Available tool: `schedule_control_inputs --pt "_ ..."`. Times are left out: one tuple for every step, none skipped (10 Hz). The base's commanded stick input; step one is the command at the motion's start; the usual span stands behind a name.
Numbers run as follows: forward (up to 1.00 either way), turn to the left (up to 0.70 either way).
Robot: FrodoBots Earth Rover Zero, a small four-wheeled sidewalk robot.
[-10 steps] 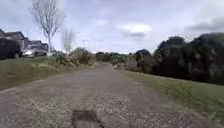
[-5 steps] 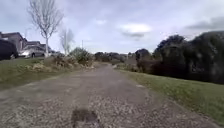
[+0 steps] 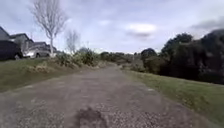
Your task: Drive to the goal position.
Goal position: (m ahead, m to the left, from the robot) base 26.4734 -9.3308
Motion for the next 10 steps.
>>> schedule_control_inputs --pt "0.70 0.00" --pt "0.70 0.00" --pt "0.70 0.01" --pt "0.70 0.01" --pt "0.70 0.02" --pt "0.70 0.01" --pt "0.70 0.00" --pt "0.70 0.01" --pt "0.70 0.01" --pt "0.70 0.02"
